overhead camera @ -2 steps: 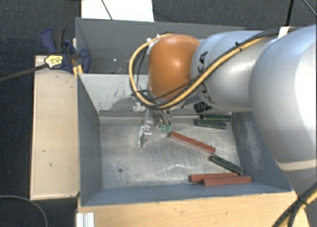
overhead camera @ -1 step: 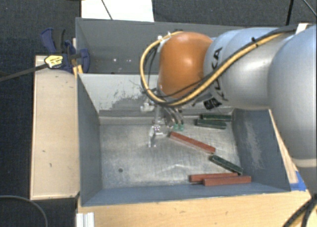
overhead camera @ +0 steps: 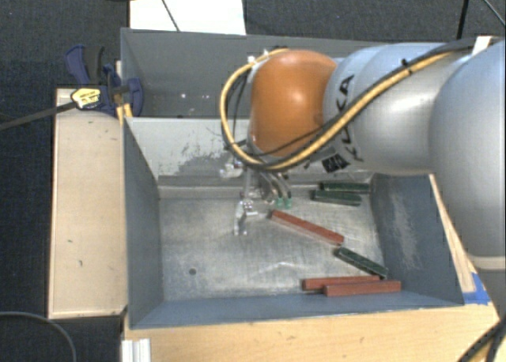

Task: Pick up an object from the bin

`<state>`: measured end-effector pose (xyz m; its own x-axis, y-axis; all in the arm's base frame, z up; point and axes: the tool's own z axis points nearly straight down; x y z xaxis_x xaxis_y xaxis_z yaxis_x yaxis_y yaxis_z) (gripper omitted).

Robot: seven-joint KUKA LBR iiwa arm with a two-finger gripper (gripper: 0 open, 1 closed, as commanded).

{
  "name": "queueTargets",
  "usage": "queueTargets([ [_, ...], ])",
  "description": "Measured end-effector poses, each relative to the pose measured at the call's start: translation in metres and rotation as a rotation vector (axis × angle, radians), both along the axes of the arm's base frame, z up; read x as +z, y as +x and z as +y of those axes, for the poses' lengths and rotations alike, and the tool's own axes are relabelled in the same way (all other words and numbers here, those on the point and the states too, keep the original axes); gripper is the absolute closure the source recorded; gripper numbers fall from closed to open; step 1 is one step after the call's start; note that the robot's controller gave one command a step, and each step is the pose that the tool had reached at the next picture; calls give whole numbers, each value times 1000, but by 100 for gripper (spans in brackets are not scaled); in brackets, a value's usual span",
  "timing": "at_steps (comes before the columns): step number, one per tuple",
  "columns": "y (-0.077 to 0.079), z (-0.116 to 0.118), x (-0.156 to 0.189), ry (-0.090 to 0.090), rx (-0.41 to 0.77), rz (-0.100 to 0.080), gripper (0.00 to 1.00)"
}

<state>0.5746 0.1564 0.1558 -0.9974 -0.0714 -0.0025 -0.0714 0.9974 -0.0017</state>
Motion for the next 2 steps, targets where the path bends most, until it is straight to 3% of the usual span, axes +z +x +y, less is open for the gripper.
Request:
queueTargets([
  [1,3,8,-16,-1,13,-1,0],
  [2,-5,-10,-33,6,105,1,0],
])
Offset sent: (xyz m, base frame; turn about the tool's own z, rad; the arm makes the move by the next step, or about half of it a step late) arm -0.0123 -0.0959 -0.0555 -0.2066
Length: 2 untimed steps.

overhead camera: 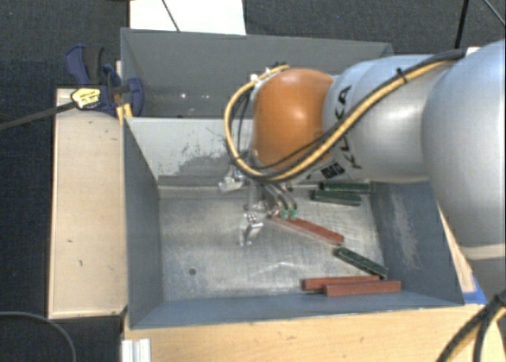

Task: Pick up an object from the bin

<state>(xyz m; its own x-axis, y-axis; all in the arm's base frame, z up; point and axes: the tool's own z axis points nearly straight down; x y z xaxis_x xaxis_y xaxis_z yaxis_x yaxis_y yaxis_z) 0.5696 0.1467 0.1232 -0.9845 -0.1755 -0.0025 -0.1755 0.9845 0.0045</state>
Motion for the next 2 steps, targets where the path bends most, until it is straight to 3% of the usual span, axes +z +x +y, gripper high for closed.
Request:
queueTargets([
  [1,3,-64,8,-4,-10,1,0],
  [2,3,-86,-26,-6,100,-5,0],
])
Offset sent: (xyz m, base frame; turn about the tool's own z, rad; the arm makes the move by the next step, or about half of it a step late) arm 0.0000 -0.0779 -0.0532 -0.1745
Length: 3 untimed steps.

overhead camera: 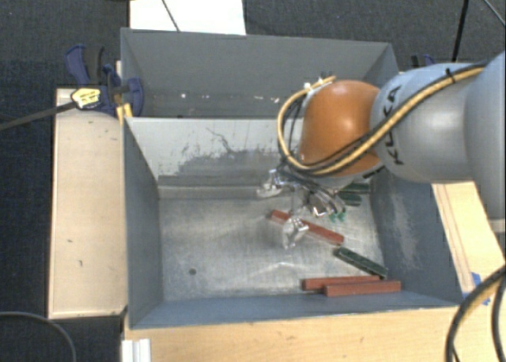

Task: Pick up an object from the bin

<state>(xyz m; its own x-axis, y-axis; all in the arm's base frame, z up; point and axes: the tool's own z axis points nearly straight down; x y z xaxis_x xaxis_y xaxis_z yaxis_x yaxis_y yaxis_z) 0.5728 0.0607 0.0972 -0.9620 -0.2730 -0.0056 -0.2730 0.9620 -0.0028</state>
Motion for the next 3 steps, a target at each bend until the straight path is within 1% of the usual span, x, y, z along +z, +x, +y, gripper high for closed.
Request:
queueTargets([
  [1,7,-45,-20,3,68,-6,100],
  [2,7,-45,-20,3,65,-6,100],
  [3,21,-32,132,2,44,0,100],
])
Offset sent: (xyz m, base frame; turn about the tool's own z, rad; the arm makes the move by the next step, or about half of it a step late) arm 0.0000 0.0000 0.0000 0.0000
